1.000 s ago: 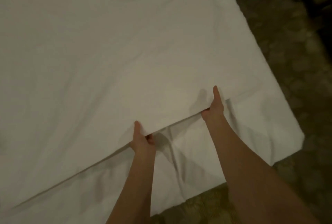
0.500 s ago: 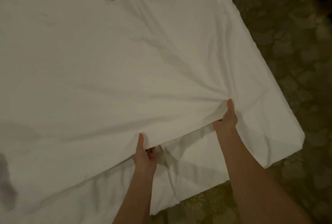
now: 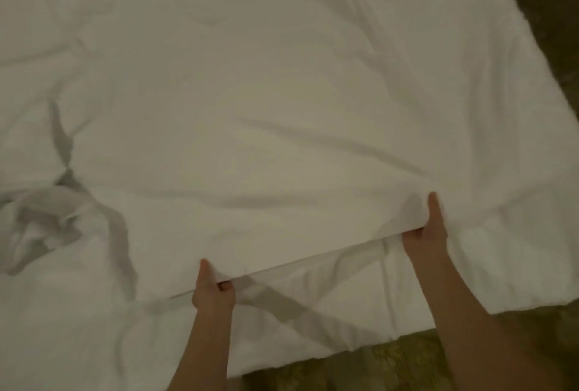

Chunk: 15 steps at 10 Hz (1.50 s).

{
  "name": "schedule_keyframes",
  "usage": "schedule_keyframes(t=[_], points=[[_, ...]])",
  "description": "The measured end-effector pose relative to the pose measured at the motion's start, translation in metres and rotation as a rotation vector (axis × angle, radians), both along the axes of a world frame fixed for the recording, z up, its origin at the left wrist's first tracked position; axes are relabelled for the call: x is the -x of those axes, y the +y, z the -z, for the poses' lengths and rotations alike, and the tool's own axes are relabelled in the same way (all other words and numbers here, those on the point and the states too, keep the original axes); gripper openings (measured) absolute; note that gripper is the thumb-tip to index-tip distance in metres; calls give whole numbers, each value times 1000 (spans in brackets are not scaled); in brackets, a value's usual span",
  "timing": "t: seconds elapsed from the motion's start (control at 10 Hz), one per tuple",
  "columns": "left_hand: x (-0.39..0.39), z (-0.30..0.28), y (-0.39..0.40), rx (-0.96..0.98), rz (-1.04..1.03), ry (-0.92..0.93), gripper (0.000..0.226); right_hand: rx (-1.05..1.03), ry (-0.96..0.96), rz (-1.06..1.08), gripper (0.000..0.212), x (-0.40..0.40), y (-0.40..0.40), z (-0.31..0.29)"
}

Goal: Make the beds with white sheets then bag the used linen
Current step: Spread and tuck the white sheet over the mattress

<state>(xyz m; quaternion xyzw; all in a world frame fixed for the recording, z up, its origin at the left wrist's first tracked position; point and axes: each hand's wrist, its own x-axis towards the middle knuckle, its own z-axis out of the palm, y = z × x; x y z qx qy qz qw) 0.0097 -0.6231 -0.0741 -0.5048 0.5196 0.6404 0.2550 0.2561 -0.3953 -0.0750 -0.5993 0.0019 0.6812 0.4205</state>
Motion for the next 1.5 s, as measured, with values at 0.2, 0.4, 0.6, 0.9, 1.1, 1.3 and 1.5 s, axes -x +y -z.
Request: schedule_keyframes(t=[0.2,0.4,0.6,0.9,1.1,1.3,1.5], points=[[76,-34,-76,260,93,81,19,179,-10,-78,36,143,-149,-19],[159,-34,-130,372,531,305,25,281,120,-138,37,286,-256,-28],[174,-23,-171,322,782,129,26,179,-166,-254,42,295,-287,-36],[240,-63,-193,139,596,174,31,180,-346,-1105,44,335,-295,-67],[320,-85,-215,1,373,217,29,-442,-577,-1379,59,448,-297,-68],[380,-76,-235,-205,185,111,75,-689,-753,-1531,64,516,-282,-59],[422,-63,-238,-448,135,-43,67,-739,-925,-1405,29,543,-291,-46]])
